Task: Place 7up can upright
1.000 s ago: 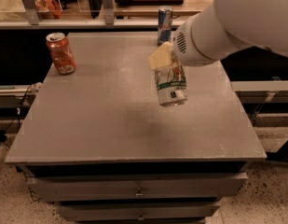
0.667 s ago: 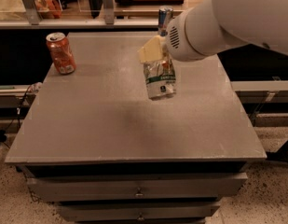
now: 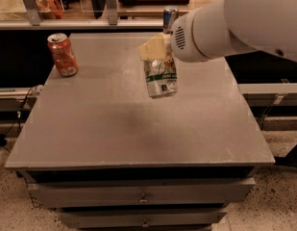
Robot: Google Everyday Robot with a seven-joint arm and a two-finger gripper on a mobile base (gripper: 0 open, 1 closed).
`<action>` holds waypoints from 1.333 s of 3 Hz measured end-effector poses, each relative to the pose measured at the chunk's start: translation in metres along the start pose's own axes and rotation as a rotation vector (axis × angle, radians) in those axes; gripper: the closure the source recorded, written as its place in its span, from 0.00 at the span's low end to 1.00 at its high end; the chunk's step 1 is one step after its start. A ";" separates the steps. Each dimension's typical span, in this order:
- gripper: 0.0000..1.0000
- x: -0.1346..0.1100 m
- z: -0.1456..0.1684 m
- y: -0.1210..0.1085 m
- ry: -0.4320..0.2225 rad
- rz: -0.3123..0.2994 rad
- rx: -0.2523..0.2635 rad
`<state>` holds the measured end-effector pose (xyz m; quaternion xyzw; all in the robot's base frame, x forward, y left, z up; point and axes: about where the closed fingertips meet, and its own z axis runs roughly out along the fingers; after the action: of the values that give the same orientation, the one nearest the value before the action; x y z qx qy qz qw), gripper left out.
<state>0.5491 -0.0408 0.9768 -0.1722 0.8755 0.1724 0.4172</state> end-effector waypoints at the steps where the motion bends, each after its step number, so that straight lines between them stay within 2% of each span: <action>1: 1.00 -0.027 -0.002 -0.006 -0.157 -0.001 -0.045; 2: 1.00 -0.064 -0.001 0.013 -0.320 -0.028 -0.092; 3: 1.00 -0.094 -0.011 0.029 -0.478 -0.053 -0.109; 4: 1.00 -0.101 -0.029 0.009 -0.566 -0.111 -0.064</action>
Offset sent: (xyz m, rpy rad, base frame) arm 0.0326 0.0343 0.1001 0.2240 -0.6555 0.2289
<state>0.5854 -0.0297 1.0752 -0.1780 0.7075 0.2182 0.6482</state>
